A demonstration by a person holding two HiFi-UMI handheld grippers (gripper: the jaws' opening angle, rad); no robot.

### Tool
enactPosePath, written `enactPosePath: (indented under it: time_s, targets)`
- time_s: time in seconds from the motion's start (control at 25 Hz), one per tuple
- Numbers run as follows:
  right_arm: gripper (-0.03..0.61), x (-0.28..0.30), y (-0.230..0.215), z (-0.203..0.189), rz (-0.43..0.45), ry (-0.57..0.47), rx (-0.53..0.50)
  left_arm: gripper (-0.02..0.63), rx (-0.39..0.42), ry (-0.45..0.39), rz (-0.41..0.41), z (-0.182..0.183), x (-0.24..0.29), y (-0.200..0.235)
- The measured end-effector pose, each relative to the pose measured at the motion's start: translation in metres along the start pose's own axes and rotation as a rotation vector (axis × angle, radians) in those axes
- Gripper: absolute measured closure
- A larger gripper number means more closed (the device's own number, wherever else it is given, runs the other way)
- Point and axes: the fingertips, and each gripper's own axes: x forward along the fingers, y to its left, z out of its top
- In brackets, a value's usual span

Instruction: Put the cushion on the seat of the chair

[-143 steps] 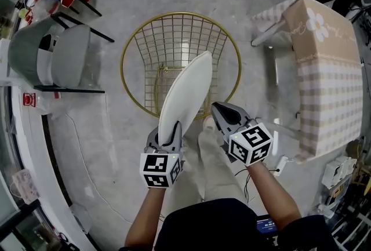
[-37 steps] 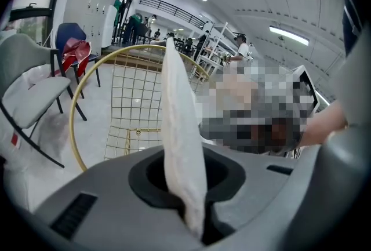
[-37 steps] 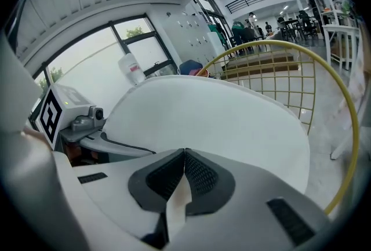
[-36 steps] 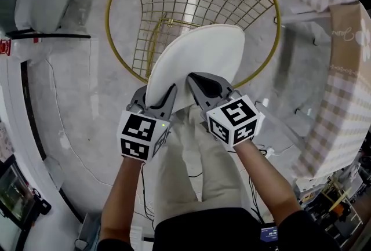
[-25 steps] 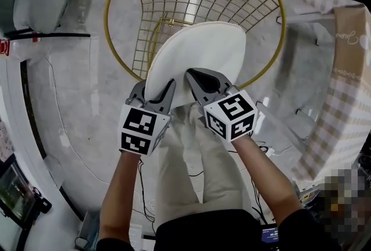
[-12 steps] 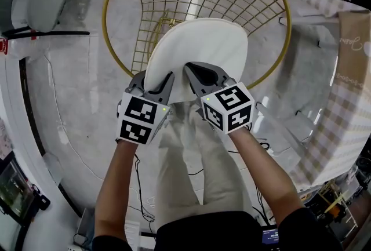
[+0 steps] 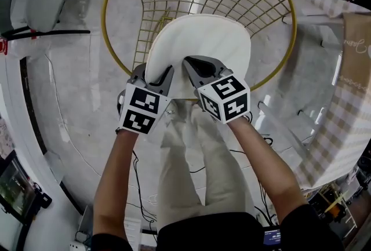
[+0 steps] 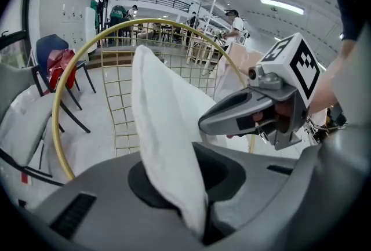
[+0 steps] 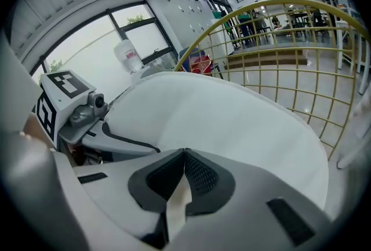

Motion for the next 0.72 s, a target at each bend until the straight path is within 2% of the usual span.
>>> enactPosePath:
  time_s: [0.32,0.52,0.72]
  targets:
    - [0.558,0.022,-0.012,-0.006,0.014,0.044,-0.032,0.546,0.006,0.014,-0.008,-0.009,0.022,0.017]
    - [0.558,0.035,-0.017,-0.011,0.022,0.061,-0.018,0.545,-0.024,0.034,-0.025,-0.018,0.035,0.027]
    - [0.558,0.046,-0.024,-0.014,0.018,0.071,0.008,0.541,-0.017,0.064,-0.037,-0.023,0.046,0.035]
